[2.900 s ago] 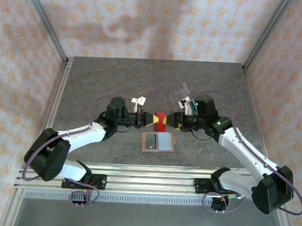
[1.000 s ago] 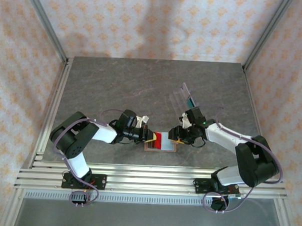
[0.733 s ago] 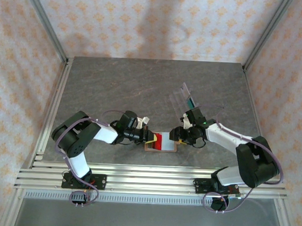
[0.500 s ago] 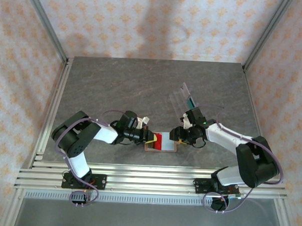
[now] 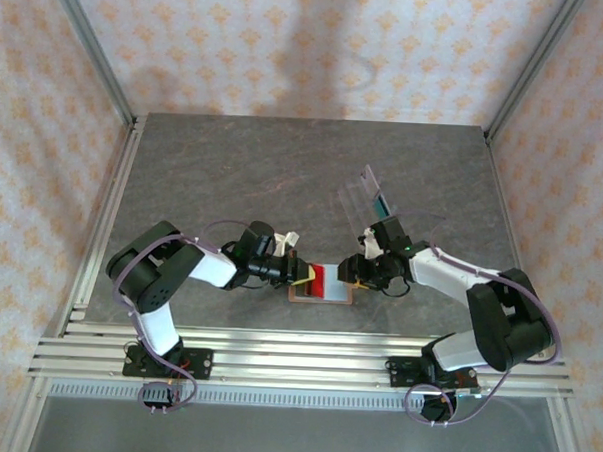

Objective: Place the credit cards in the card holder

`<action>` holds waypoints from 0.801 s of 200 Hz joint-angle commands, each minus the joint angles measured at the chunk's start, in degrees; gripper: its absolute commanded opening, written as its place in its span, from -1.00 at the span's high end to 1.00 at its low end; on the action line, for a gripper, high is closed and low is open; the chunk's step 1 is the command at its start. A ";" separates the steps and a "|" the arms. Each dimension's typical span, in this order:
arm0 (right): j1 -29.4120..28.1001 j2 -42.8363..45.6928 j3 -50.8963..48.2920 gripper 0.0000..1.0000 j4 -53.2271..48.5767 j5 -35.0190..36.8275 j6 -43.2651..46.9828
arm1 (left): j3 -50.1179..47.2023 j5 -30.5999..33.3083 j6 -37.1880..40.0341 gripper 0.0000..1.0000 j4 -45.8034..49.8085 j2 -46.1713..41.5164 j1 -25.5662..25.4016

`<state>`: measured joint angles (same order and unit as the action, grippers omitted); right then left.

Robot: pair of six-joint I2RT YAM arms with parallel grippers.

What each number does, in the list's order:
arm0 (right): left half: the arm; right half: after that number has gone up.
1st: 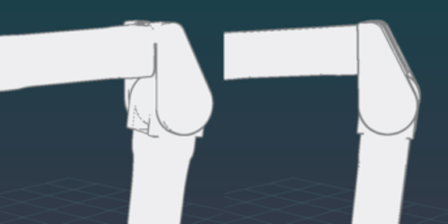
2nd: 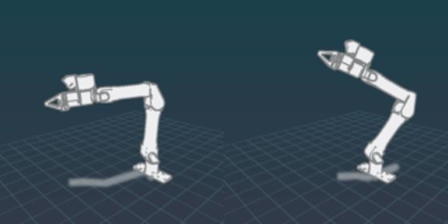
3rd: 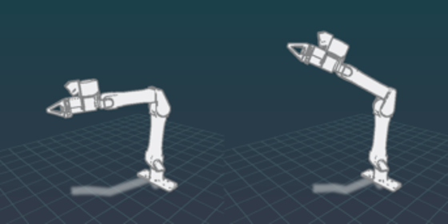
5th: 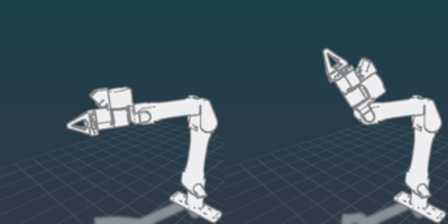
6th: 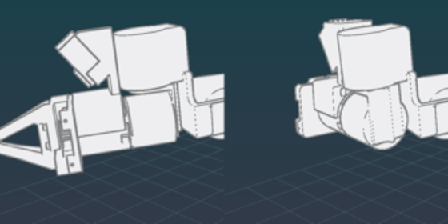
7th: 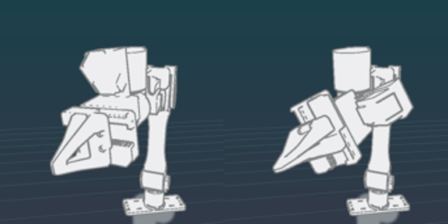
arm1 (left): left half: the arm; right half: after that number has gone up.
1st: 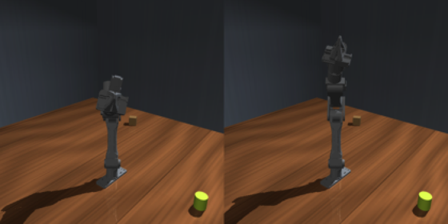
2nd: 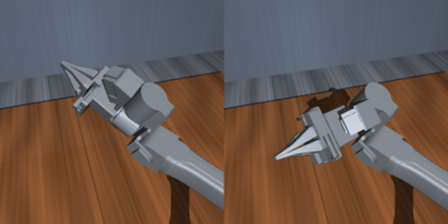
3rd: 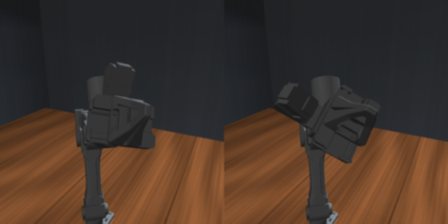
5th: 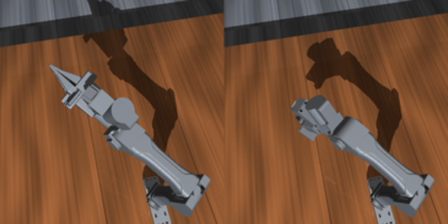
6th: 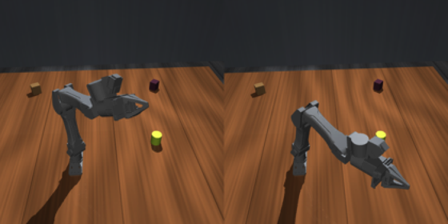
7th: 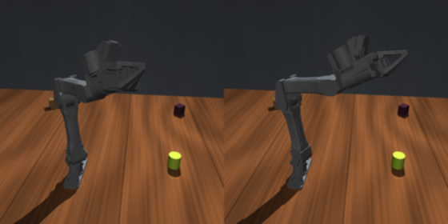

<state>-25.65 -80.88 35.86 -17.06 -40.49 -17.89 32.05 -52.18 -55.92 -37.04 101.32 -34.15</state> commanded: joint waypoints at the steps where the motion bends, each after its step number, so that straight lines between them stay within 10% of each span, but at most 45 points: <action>1: 0.07 -0.69 -1.48 -0.07 0.40 -0.05 0.40 | 0.60 -0.10 -1.63 1.00 -4.62 1.58 -0.57; 160: 0.05 -0.79 -1.67 -0.17 1.64 -0.27 -0.25 | 0.26 6.20 -4.02 1.00 -8.91 2.67 -3.59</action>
<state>-25.65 -80.93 35.20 -15.33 -41.60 -17.98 32.03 -48.99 -61.65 -46.52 104.97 -37.50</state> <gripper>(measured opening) 0.583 0.050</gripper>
